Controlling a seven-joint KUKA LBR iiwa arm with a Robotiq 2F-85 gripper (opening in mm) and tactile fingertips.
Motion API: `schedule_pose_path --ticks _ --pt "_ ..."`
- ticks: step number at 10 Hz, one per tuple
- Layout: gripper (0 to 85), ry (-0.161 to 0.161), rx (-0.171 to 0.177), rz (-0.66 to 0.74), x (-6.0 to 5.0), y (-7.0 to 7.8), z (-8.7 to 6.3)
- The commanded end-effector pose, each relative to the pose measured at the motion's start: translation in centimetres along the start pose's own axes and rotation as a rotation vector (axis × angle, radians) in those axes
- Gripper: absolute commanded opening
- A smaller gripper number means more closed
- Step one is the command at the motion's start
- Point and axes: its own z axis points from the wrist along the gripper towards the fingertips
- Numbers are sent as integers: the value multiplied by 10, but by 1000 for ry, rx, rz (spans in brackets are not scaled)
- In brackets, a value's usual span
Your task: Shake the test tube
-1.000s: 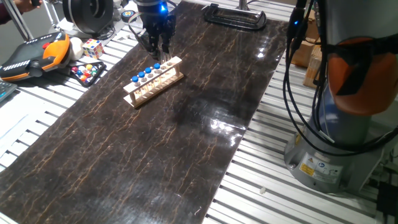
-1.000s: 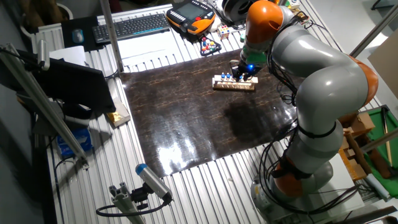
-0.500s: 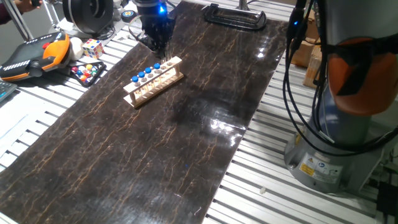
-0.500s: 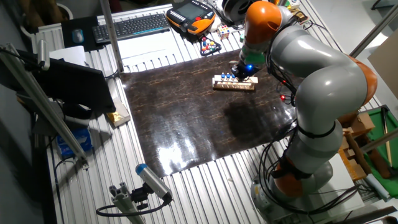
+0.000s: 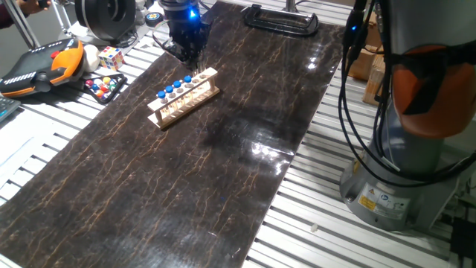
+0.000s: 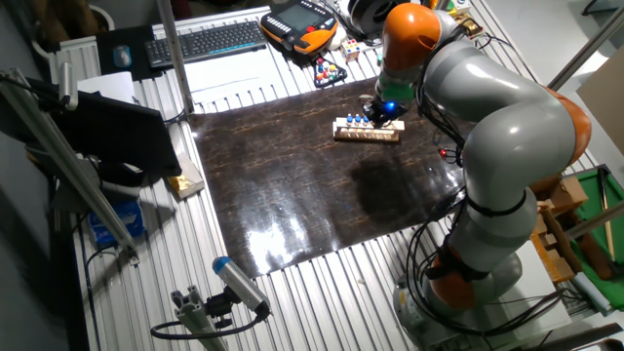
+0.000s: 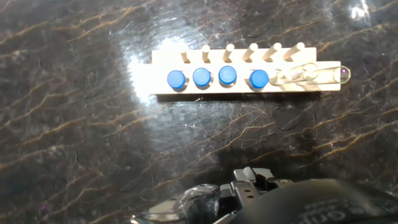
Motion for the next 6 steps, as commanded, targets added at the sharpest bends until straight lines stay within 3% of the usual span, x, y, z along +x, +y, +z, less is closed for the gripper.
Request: schedule_pose_path --ticks 1,5,6 --pt "7 2 1 18 -1 0 1" --pt "7 -4 -20 162 -5 1 5" --pt "7 -8 -41 216 -5 0 5"
